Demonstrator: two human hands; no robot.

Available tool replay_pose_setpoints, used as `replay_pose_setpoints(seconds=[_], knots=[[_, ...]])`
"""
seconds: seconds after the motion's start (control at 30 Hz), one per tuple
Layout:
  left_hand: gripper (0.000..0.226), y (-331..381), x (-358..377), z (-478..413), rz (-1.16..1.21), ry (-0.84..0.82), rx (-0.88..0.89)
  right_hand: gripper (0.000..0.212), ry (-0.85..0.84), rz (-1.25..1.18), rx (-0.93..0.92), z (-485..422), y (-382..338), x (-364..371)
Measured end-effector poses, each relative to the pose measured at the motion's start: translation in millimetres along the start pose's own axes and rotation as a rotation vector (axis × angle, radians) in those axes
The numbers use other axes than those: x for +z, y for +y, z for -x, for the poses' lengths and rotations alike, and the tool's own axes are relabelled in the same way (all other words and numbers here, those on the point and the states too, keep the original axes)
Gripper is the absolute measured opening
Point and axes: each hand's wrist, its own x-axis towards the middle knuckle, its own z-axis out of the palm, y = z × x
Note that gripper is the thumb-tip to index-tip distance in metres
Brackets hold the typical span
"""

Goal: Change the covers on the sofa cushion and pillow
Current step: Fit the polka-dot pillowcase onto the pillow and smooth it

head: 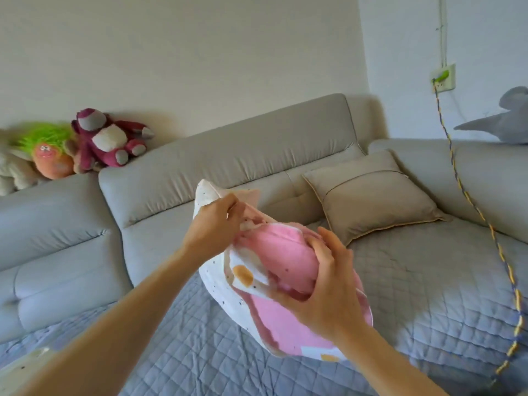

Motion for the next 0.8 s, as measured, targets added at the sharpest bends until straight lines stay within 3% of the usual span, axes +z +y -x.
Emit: replay_pose_setpoints(seconds=[0.07, 0.17, 0.27, 0.4, 0.47, 0.53, 0.63, 0.73, 0.8], knots=[[0.028, 9, 3, 9, 0.179, 0.044, -0.043, 0.1, -0.043, 0.122, -0.06, 13, 0, -4], [0.026, 28, -1, 20, 0.363, 0.05, -0.044, 0.088, -0.091, 0.246, -0.154, 20, -5, 0], [0.026, 53, -17, 19, 0.512, 0.02, 0.016, 0.057, 0.084, 0.218, -0.181, -18, -32, 7], [0.024, 81, -81, -10, 0.681, 0.17, 0.061, 0.058, 0.138, 0.352, -0.156, -102, -91, 15], [0.024, 102, -101, -16, 0.782, 0.105, 0.158, 0.046, 0.066, 0.434, -0.099, -136, -124, 13], [0.026, 115, -100, -11, 0.777, 0.022, 0.235, 0.033, -0.123, 0.481, -0.028, -150, -133, 25], [0.026, 80, -79, -12, 0.551, 0.161, 0.084, 0.05, -0.07, 0.402, -0.123, -123, -101, 55], [0.024, 8, -33, 14, 0.27, -0.045, -0.141, 0.082, -0.178, 0.212, 0.017, -47, -30, 79], [0.023, -18, 3, 46, 0.3, -0.145, -0.234, 0.089, -0.14, 0.057, 0.184, -13, -3, 76]])
